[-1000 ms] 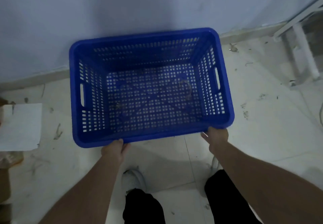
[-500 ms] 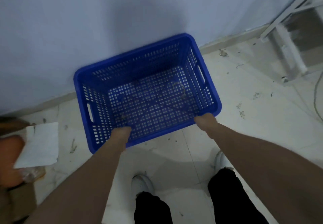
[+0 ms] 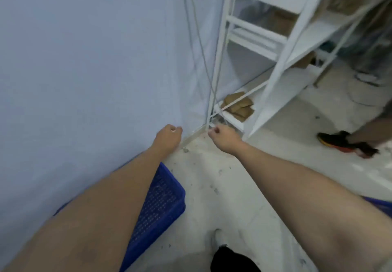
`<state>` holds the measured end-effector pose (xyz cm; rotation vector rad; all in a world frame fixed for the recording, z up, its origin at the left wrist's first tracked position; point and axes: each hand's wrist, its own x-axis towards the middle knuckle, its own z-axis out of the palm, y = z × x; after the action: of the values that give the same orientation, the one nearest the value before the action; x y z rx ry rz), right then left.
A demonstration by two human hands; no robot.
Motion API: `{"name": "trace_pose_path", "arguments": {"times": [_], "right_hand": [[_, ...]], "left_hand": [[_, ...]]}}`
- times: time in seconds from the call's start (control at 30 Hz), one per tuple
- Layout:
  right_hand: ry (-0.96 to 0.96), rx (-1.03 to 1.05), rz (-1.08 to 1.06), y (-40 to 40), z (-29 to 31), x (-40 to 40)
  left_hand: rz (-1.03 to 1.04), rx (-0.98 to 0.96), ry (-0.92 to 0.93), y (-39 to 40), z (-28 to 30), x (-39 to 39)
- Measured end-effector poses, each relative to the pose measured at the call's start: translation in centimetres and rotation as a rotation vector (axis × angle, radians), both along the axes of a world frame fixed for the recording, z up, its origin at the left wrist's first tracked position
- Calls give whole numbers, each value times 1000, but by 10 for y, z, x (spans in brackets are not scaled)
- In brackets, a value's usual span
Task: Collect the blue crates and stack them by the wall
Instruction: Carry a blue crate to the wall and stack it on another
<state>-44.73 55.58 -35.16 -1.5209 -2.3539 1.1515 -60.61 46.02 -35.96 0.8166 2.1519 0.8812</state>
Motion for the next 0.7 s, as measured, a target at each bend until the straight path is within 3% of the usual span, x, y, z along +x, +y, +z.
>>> {"name": "trace_pose_path", "arguments": {"times": [0.23, 0.47, 0.7], "right_hand": [[-15, 128, -466, -66, 67, 216], [-119, 44, -836, -190, 83, 438], [-96, -11, -1096, -296, 74, 604]], "left_hand": [[-385, 96, -5, 44, 63, 199], [-795, 16, -157, -9, 77, 428], [-933, -90, -279, -73, 58, 613]]}}
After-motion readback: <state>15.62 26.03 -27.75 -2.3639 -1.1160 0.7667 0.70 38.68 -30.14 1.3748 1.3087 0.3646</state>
